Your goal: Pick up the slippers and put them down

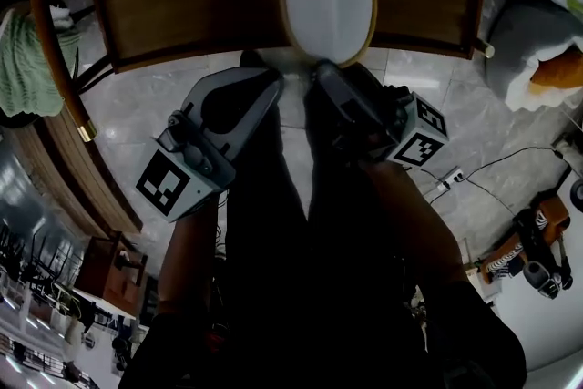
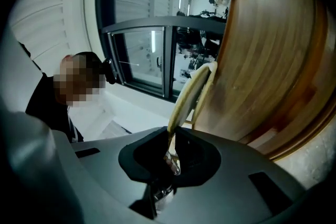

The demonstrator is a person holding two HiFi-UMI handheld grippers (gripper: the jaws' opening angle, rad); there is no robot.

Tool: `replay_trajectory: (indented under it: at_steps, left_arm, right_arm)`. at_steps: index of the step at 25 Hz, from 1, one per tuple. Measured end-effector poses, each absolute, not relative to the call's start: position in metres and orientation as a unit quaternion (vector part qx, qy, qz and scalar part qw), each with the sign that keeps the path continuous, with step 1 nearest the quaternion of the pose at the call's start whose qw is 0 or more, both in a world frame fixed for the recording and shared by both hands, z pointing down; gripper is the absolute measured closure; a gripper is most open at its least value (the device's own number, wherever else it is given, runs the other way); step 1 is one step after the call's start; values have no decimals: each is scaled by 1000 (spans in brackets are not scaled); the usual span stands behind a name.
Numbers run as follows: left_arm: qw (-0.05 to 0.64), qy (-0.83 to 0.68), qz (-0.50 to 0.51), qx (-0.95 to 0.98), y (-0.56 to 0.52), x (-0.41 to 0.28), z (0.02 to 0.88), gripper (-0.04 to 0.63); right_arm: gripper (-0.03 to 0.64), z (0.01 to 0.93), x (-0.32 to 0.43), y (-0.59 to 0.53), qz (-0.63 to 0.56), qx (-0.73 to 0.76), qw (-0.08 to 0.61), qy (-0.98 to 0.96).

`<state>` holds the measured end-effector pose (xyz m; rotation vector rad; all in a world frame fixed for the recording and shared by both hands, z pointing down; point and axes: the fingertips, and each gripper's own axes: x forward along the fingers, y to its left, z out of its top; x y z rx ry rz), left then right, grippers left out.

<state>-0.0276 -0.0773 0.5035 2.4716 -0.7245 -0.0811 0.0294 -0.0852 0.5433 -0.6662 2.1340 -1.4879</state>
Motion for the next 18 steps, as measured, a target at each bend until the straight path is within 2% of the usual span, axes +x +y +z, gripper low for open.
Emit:
replay_trajectory:
  at_steps: [18]
  left_arm:
    - [306, -275, -23, 911, -57, -31, 544, 584]
  right_arm:
    - [571, 602, 24, -70, -577, -263, 213, 743]
